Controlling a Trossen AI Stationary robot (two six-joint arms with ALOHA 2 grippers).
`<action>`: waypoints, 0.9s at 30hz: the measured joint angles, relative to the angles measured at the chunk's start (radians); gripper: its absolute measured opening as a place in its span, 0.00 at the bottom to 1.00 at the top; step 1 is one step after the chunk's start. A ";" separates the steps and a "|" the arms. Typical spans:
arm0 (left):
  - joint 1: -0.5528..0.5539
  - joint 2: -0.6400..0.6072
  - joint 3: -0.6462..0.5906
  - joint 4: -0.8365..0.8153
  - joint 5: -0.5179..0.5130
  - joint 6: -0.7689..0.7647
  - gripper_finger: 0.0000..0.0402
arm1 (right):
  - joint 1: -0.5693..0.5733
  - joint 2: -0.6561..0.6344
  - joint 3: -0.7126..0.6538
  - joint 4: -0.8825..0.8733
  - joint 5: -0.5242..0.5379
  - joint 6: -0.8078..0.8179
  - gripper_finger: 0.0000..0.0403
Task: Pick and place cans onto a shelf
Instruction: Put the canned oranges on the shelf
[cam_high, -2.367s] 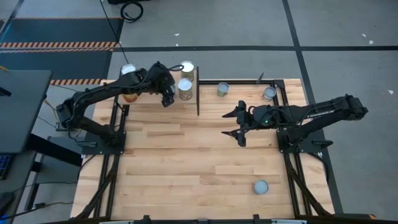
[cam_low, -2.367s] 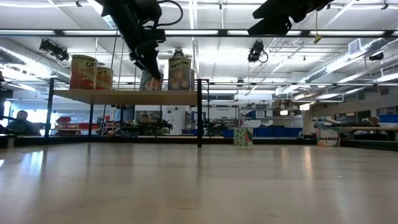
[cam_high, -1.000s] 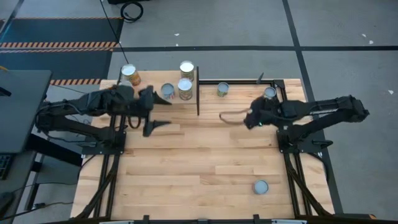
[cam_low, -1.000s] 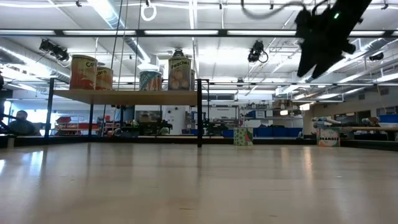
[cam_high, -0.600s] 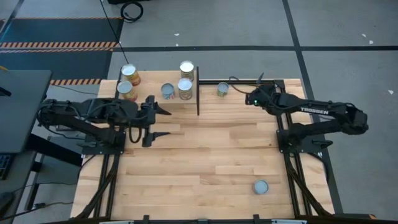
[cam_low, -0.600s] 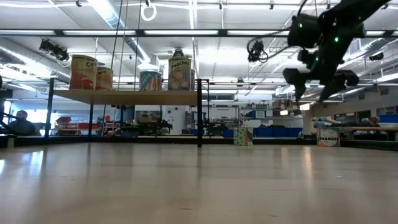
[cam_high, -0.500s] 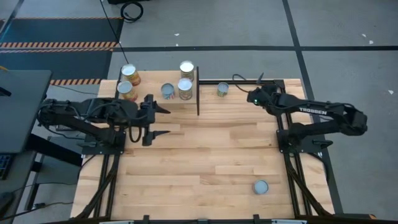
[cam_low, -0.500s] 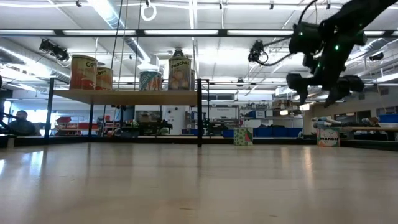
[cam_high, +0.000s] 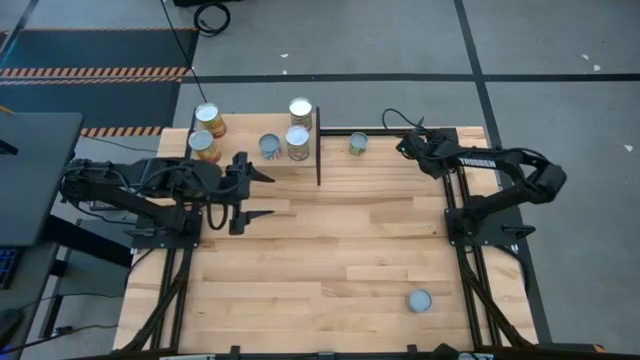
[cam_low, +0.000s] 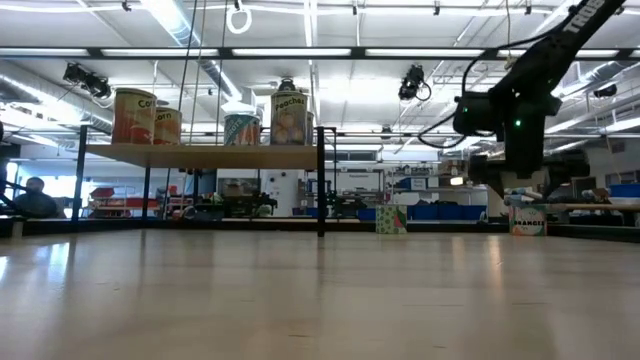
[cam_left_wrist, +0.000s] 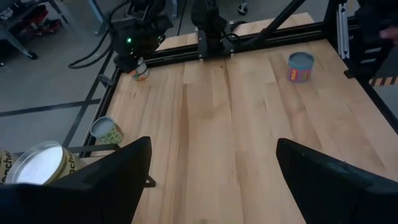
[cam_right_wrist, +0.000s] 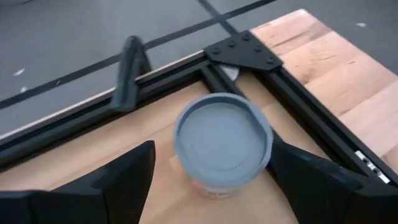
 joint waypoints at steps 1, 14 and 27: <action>0.000 0.000 0.000 0.000 0.000 0.001 0.88 | -0.004 0.012 0.000 0.001 0.012 0.018 0.81; 0.000 0.000 0.000 -0.015 0.000 0.004 0.88 | -0.062 0.138 0.003 0.151 0.018 -0.020 0.81; 0.000 0.000 0.000 -0.019 0.001 -0.001 0.88 | -0.028 0.142 0.003 0.137 0.014 -0.099 0.81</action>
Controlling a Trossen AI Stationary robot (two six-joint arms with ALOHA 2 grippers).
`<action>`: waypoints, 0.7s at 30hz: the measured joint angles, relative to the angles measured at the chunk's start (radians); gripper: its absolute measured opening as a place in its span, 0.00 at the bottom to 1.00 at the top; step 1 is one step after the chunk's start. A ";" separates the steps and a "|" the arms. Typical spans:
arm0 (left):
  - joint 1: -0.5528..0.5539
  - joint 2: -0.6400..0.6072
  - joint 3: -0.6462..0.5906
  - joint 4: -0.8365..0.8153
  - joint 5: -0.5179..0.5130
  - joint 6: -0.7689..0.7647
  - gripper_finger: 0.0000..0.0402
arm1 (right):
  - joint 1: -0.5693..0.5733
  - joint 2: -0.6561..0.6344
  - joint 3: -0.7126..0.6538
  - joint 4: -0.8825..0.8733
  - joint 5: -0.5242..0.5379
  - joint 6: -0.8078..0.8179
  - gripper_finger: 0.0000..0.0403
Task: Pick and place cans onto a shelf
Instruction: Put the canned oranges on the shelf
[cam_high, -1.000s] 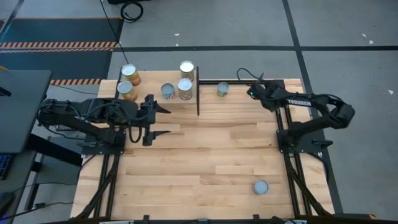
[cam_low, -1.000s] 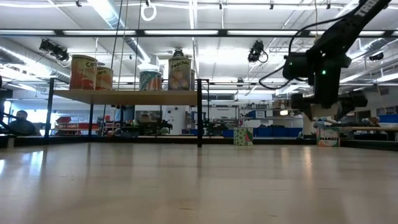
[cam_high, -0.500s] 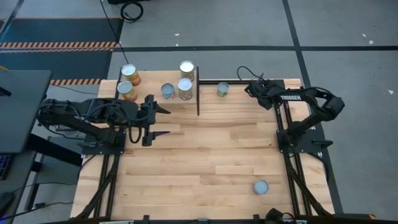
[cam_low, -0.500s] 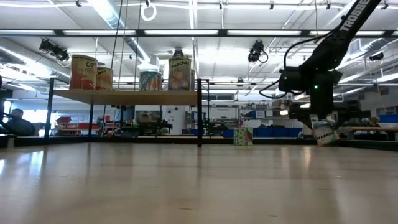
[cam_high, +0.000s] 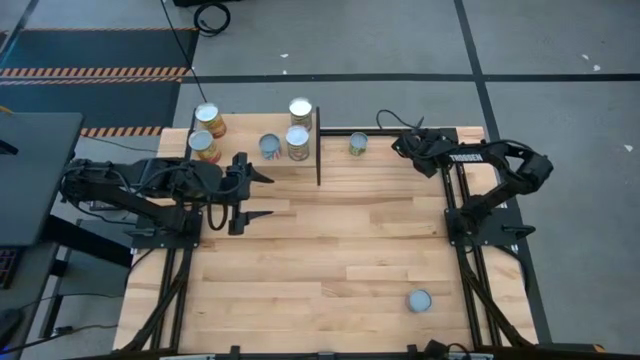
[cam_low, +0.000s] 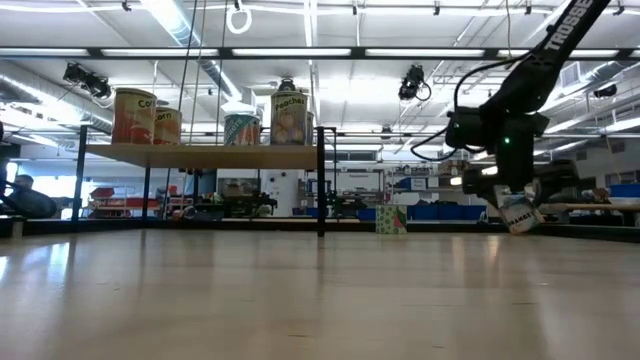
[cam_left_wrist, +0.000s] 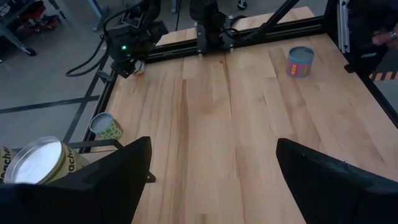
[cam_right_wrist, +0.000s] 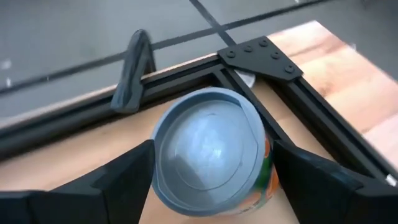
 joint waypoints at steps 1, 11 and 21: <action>0.000 0.000 0.000 -0.001 0.000 0.000 0.88 | 0.004 0.000 0.000 -0.003 -0.002 -0.038 0.82; 0.000 0.000 0.000 -0.011 0.000 0.005 0.88 | -0.016 0.009 -0.002 -0.105 -0.072 -0.091 0.91; 0.000 0.000 0.000 -0.023 0.000 0.000 0.88 | -0.018 0.009 -0.004 -0.074 -0.055 -0.206 0.94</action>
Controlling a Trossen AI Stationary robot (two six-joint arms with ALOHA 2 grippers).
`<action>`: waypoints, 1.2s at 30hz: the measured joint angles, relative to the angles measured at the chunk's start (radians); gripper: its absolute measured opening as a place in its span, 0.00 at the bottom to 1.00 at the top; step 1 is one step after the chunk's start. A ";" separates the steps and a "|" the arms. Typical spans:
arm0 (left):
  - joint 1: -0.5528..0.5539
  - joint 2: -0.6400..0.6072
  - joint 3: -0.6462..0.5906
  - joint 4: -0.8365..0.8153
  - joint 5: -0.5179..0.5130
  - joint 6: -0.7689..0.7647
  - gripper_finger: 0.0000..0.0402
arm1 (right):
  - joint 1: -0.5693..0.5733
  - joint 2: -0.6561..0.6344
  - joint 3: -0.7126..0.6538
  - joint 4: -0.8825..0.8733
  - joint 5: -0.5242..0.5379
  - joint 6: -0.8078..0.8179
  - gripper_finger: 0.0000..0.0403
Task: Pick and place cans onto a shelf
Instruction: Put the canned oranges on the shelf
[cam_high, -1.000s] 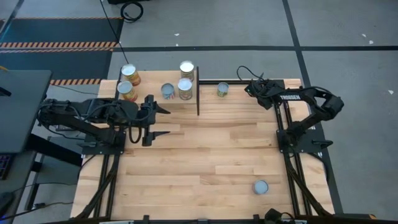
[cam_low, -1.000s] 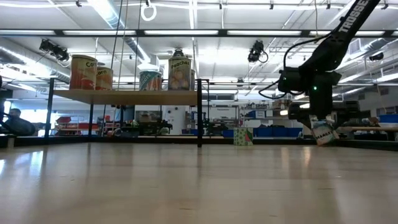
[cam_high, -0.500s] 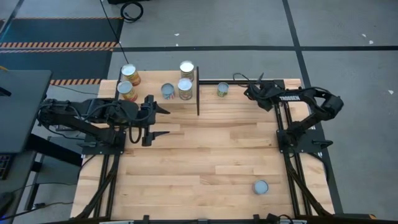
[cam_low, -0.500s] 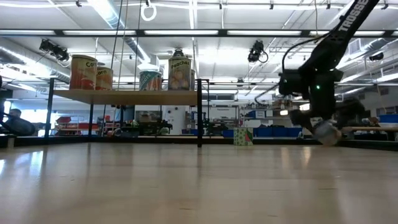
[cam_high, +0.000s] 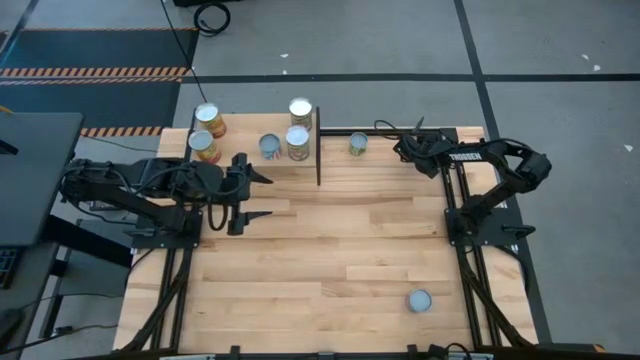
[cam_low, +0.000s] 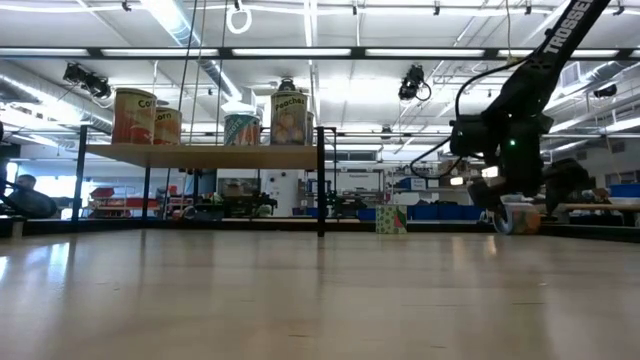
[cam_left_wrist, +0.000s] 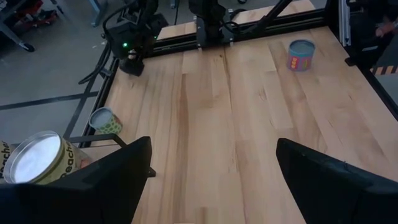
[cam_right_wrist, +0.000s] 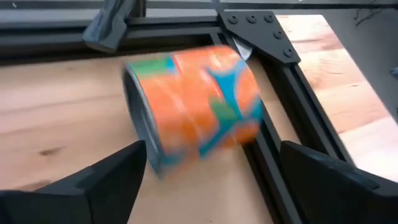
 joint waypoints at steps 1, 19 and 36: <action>0.000 0.000 0.000 -0.001 0.000 0.000 0.88 | 0.000 0.000 0.000 -0.008 0.001 -0.005 0.93; 0.000 0.000 0.000 -0.020 0.000 -0.028 0.88 | -0.001 0.004 0.001 0.151 0.045 0.139 0.72; 0.000 0.000 0.000 -0.023 0.000 -0.035 0.88 | 0.024 0.093 0.002 0.164 0.157 0.165 0.33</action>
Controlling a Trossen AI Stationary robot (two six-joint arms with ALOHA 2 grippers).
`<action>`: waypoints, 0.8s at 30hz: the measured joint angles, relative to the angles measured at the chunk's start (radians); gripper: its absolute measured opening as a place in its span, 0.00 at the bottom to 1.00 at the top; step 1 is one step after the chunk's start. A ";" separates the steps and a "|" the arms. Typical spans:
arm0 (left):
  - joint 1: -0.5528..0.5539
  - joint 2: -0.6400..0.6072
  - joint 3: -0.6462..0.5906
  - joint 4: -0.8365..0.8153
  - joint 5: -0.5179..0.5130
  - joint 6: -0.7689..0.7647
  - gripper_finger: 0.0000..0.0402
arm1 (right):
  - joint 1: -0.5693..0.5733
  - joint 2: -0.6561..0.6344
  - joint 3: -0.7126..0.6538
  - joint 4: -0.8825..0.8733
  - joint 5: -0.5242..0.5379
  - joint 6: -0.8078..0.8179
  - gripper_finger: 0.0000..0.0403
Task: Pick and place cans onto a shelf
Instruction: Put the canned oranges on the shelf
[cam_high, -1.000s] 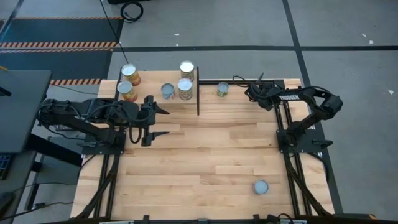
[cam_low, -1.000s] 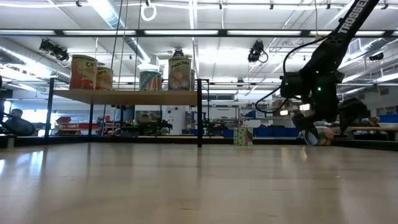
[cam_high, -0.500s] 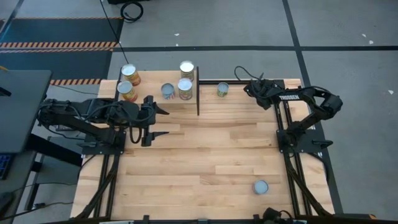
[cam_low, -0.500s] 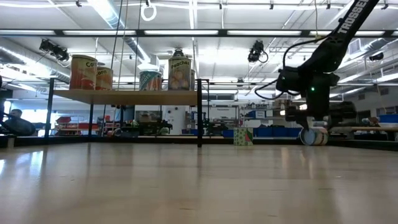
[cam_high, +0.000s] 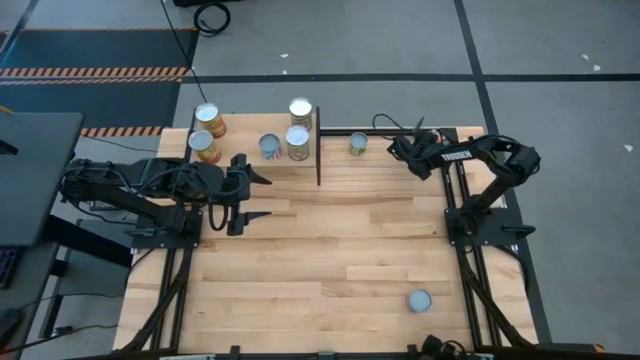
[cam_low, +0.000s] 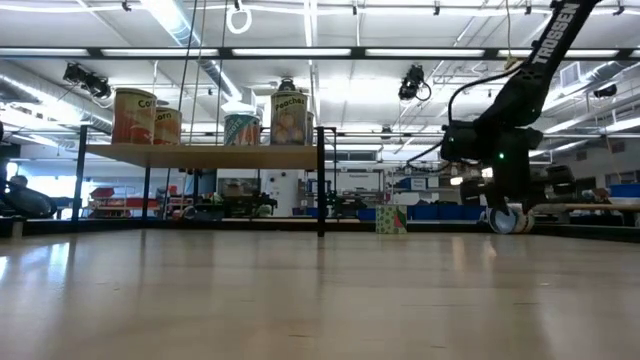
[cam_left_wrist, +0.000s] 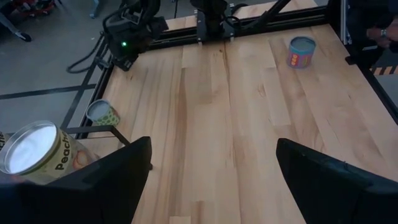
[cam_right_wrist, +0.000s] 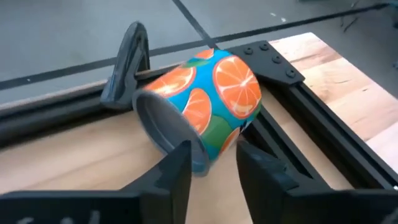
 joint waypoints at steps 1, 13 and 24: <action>0.000 0.000 0.000 -0.004 0.000 -0.001 0.88 | 0.005 0.011 0.000 -0.001 0.007 0.000 0.32; 0.000 0.000 0.000 -0.012 0.000 -0.002 0.88 | 0.031 0.053 0.000 -0.053 0.020 0.027 0.07; 0.000 0.000 0.000 -0.046 0.000 -0.002 0.88 | 0.099 -0.085 0.000 -0.236 -0.119 -0.019 0.01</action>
